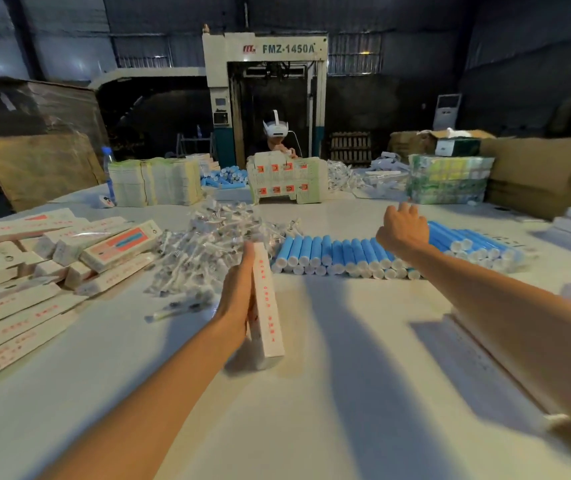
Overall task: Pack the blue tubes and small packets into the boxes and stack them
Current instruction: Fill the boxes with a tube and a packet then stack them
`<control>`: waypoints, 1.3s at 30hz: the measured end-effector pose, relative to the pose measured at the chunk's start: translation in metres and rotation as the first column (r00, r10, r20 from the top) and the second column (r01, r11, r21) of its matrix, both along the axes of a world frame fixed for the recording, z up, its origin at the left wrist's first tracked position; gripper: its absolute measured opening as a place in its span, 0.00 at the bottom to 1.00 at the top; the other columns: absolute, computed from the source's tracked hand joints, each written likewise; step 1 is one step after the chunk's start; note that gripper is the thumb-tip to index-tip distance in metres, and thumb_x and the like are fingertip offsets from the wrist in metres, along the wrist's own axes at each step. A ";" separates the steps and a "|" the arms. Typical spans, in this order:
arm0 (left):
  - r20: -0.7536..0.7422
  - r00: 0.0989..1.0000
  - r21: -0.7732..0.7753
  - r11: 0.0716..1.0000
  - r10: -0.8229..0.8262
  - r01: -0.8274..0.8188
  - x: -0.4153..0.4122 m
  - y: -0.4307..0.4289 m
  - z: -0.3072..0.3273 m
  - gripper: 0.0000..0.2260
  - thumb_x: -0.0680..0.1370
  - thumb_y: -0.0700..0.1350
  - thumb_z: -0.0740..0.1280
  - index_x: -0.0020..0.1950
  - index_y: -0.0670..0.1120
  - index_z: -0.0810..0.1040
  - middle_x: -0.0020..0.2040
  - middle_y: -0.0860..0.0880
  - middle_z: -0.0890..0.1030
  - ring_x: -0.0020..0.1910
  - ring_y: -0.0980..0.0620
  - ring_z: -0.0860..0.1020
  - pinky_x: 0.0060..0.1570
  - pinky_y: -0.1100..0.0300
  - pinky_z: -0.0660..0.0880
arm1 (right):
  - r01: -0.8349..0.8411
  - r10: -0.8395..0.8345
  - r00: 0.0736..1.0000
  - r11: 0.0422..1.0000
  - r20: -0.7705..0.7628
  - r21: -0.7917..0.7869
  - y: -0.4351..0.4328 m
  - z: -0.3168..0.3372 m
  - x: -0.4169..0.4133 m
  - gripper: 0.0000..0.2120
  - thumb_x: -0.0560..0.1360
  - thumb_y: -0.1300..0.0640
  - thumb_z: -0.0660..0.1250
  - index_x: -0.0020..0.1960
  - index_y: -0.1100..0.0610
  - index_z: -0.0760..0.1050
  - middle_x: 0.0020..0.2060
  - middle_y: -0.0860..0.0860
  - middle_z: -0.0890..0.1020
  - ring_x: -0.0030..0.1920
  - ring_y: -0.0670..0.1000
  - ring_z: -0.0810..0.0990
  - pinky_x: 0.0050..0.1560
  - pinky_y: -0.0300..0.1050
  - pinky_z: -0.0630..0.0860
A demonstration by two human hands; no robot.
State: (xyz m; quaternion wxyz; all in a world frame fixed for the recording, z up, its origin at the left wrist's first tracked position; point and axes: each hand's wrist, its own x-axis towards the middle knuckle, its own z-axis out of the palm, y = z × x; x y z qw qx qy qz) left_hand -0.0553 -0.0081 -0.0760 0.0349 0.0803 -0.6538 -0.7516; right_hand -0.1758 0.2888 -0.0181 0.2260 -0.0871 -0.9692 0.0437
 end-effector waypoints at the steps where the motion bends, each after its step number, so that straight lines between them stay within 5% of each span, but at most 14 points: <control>1: 0.005 1.000 0.074 0.997 -0.028 0.028 0.001 -0.002 0.000 0.29 0.79 0.73 0.61 0.50 0.48 0.81 0.35 0.48 0.83 0.38 0.48 0.83 0.44 0.53 0.79 | 0.050 -0.052 0.998 0.997 0.025 0.063 0.018 -0.001 -0.006 0.18 0.79 0.56 0.66 0.66 0.63 0.72 0.67 0.61 0.71 0.67 0.63 0.69 0.63 0.56 0.70; 6: 0.005 0.996 0.180 0.980 -0.086 0.084 -0.005 0.001 -0.003 0.15 0.86 0.52 0.60 0.42 0.48 0.75 0.32 0.50 0.75 0.29 0.54 0.76 0.35 0.60 0.76 | 0.150 -0.184 0.973 0.964 0.140 0.219 0.066 -0.015 -0.017 0.19 0.82 0.52 0.62 0.69 0.62 0.73 0.66 0.61 0.72 0.67 0.62 0.70 0.66 0.55 0.71; 14: -0.039 0.970 0.216 0.945 -0.242 0.244 -0.002 0.009 -0.005 0.07 0.83 0.47 0.67 0.50 0.48 0.83 0.39 0.49 0.81 0.40 0.52 0.79 0.45 0.57 0.78 | 0.216 -0.266 0.951 0.936 0.156 0.278 0.066 -0.012 -0.012 0.18 0.82 0.57 0.63 0.70 0.64 0.72 0.64 0.63 0.74 0.64 0.62 0.72 0.63 0.52 0.71; 22: -0.069 0.964 0.269 0.926 -0.256 0.265 0.003 0.010 0.001 0.23 0.77 0.48 0.76 0.69 0.40 0.80 0.53 0.41 0.85 0.49 0.47 0.83 0.46 0.55 0.81 | 0.276 -0.337 0.925 0.914 0.178 0.299 0.074 -0.012 -0.010 0.18 0.83 0.56 0.63 0.68 0.66 0.73 0.62 0.64 0.76 0.62 0.62 0.74 0.63 0.52 0.72; 29: -0.175 0.956 0.187 0.946 -0.233 0.265 0.005 0.009 0.003 0.19 0.78 0.46 0.76 0.68 0.43 0.81 0.60 0.37 0.86 0.63 0.37 0.83 0.66 0.42 0.79 | 0.256 -0.304 0.939 0.931 0.163 0.261 0.072 -0.014 -0.003 0.19 0.82 0.60 0.61 0.70 0.70 0.69 0.63 0.66 0.75 0.62 0.63 0.75 0.63 0.52 0.74; 35: -0.247 0.940 0.075 0.963 -0.235 0.260 0.006 0.006 0.005 0.15 0.70 0.53 0.82 0.54 0.52 0.88 0.54 0.43 0.88 0.56 0.44 0.87 0.51 0.52 0.84 | 0.179 -0.205 0.969 0.967 0.138 0.179 0.061 -0.011 -0.001 0.22 0.80 0.66 0.63 0.71 0.71 0.62 0.62 0.67 0.77 0.63 0.66 0.75 0.60 0.54 0.74; 39: -0.285 0.929 0.012 0.969 -0.235 0.248 0.007 0.003 0.007 0.12 0.72 0.52 0.81 0.55 0.55 0.88 0.55 0.44 0.88 0.55 0.45 0.87 0.47 0.58 0.83 | -0.033 0.038 0.999 0.989 -0.030 0.147 0.043 0.017 0.005 0.16 0.80 0.69 0.62 0.66 0.72 0.67 0.52 0.63 0.74 0.53 0.64 0.78 0.49 0.53 0.73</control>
